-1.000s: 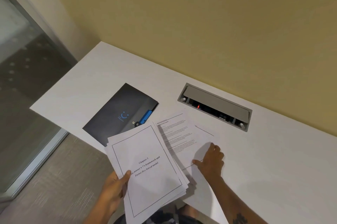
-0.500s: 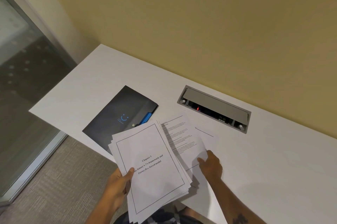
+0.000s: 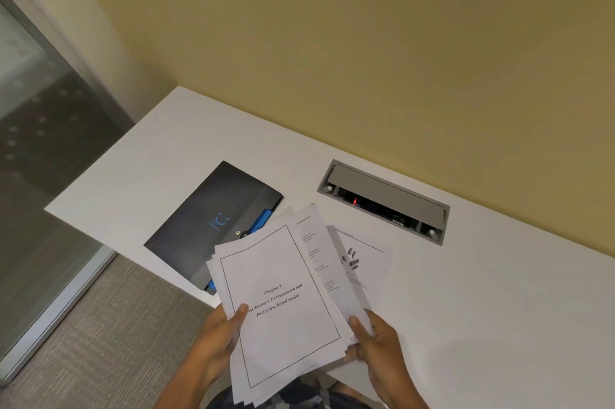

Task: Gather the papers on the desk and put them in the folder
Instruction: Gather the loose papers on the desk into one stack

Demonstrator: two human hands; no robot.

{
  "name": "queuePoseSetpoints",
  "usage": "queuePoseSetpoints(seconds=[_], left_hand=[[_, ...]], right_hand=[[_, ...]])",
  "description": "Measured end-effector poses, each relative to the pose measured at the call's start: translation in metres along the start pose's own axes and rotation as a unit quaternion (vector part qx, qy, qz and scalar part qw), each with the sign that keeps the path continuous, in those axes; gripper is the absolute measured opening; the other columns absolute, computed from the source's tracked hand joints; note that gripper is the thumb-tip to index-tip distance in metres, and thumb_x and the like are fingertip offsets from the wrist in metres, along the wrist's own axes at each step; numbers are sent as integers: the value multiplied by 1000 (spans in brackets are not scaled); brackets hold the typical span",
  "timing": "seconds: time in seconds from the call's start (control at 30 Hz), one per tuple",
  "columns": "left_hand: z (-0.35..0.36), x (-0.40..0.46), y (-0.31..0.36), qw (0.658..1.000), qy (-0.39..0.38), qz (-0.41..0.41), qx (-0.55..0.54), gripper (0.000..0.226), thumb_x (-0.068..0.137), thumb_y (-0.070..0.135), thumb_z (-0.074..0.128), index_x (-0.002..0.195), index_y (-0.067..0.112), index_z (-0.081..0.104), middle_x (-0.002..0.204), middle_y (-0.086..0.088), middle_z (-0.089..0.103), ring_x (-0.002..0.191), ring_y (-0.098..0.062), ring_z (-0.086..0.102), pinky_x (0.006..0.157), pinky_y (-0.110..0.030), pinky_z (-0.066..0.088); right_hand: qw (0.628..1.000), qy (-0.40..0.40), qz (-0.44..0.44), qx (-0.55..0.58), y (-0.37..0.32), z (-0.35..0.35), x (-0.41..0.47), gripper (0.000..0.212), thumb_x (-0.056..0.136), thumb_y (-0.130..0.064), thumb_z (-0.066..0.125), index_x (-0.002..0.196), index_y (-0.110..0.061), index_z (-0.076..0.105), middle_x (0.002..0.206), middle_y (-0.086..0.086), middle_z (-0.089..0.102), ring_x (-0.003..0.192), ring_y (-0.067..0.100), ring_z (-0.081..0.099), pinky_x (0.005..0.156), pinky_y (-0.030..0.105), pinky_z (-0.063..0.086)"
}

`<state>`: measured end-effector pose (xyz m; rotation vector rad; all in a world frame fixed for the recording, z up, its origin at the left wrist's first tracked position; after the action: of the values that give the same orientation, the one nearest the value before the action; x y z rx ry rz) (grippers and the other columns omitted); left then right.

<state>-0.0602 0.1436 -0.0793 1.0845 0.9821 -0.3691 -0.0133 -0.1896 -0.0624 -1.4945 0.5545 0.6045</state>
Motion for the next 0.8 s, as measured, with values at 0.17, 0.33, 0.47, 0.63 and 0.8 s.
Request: queuePoseSetpoints(seconds=[0.17, 0.33, 0.47, 0.63, 0.8], left_hand=[[11, 2, -2, 1000, -22, -10, -15, 37, 102, 9, 60, 140, 11, 61, 132, -13, 75, 123, -36, 70, 115, -58, 47], [22, 2, -6, 998, -52, -24, 1, 39, 100, 7, 64, 139, 13, 63, 129, -11, 76, 121, -34, 72, 113, -58, 49], [26, 0, -8, 998, -47, -28, 12, 40, 97, 7, 67, 136, 15, 64, 126, -9, 78, 117, -32, 74, 106, -55, 55], [20, 1, -7, 1000, -13, -17, 14, 40, 96, 7, 69, 134, 18, 64, 127, -10, 78, 119, -35, 71, 108, -61, 52], [10, 0, -6, 1000, 10, -7, -1, 39, 98, 5, 67, 135, 18, 64, 128, -10, 77, 120, -37, 71, 111, -62, 49]], right_hand=[[994, -97, 34, 29, 12, 27, -15, 53, 83, -34, 85, 134, -31, 71, 127, 0, 77, 89, 45, 79, 66, 47, 68], [990, -130, 59, 17, 13, 39, -11, 55, 82, -20, 84, 132, -37, 71, 128, 4, 77, 96, 42, 79, 59, 40, 67], [988, -131, 69, -41, 15, 40, -4, 56, 96, 0, 63, 128, -46, 70, 124, 1, 79, 83, 41, 81, 40, 24, 54], [972, -202, 42, -107, -4, 31, 11, 35, 93, -41, 73, 128, -37, 70, 123, 0, 79, 92, 29, 81, 58, 29, 61], [947, -6, -96, -306, -83, -21, 64, 61, 78, -69, 77, 127, -35, 67, 129, -1, 72, 117, 22, 70, 100, 47, 58]])
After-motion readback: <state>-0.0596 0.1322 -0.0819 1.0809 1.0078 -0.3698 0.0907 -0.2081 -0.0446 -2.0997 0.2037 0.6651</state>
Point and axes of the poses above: each hand's wrist, its own x-axis towards the middle knuckle, its own z-axis out of the palm, y = z × x, the point moved 10 cm from there along x, towards the middle knuckle
